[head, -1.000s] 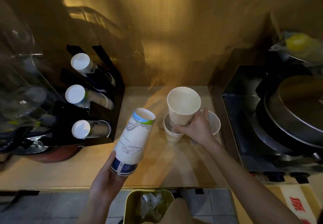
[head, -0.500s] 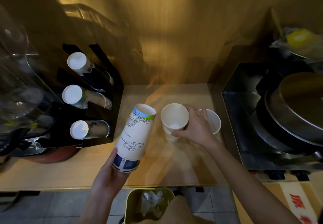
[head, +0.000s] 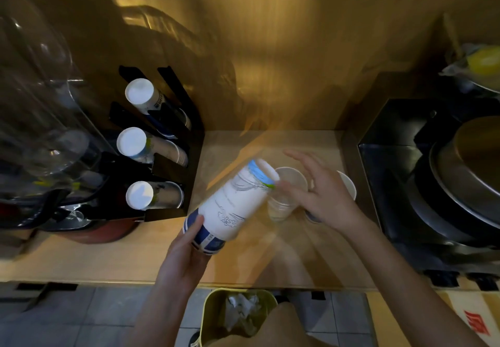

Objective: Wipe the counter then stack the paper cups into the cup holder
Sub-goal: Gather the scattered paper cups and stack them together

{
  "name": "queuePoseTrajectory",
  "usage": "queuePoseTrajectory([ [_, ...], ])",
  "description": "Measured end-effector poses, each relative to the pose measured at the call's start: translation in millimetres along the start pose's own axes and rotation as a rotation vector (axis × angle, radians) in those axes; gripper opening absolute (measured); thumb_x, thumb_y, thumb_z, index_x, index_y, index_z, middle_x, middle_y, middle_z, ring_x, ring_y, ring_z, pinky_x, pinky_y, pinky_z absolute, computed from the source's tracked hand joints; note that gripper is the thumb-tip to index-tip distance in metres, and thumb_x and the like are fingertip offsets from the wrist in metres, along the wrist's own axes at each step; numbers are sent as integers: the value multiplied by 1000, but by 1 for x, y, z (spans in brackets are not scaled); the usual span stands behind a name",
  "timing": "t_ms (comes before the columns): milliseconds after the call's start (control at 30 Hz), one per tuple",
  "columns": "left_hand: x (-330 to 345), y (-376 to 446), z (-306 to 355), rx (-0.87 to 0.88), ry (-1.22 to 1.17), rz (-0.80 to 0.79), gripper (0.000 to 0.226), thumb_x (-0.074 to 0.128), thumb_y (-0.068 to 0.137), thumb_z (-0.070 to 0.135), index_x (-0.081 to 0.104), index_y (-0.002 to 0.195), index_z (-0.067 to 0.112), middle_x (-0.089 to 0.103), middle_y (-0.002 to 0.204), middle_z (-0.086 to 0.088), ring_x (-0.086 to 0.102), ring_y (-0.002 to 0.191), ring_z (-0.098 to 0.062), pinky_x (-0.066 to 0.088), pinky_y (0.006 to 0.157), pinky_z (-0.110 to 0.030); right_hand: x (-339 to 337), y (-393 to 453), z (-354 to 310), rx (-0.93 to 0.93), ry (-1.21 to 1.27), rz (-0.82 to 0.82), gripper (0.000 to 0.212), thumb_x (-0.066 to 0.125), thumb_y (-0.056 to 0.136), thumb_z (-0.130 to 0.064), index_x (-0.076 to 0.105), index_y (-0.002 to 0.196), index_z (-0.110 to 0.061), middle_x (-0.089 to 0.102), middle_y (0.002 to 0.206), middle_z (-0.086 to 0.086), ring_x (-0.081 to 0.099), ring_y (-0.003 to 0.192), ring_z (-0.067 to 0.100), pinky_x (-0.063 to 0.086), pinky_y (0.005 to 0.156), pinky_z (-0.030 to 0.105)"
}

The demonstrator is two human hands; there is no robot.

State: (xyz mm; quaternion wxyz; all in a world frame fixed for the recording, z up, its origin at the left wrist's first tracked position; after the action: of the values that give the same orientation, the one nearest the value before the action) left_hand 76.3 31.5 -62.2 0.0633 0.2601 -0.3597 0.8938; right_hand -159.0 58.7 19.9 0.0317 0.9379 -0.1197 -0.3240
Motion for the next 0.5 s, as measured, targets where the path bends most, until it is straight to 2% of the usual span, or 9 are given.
queuePoseTrajectory([
  [67,7,-4,4,89,125,11,58,58,72,21,48,127,7,63,117,-15,59,106,-32,55,71,-34,8,-1,-20,-294,-328,-5,65,66,68,-40,48,127,-19,55,129,4,39,124,17,31,103,34],
  [167,18,-11,6,208,245,55,34,58,80,13,57,114,8,66,102,-12,62,87,-23,46,66,-30,40,-11,-35,-601,-717,-145,81,75,57,-41,46,128,-17,56,132,8,38,128,21,24,105,37],
  [267,25,-18,5,292,311,68,22,60,80,11,61,102,14,67,94,-10,61,83,-21,46,67,-30,68,-23,-35,-646,-961,-259,95,80,49,-47,44,131,-14,57,133,8,50,125,23,39,105,41],
  [400,26,-21,2,355,339,81,25,58,83,12,59,108,10,67,93,-10,62,79,-19,51,63,-24,80,-26,-30,-656,-1018,-204,72,72,63,-29,43,127,-11,61,127,8,57,116,23,47,98,39],
  [500,23,-21,2,343,283,115,25,49,90,18,58,111,8,66,93,-11,60,80,-21,46,66,-31,77,-25,-26,-678,-1002,-207,76,74,61,-22,41,128,-11,60,127,9,58,113,25,49,94,39],
])
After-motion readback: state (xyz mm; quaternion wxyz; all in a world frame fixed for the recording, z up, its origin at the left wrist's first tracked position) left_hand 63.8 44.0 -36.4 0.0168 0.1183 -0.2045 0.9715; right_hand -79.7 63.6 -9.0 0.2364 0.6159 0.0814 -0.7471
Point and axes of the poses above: each hand's wrist, its own y-axis towards the middle knuckle, its own x-axis out of the palm, z = x × y, the point moved 2 cm from there along y, towards the middle knuckle
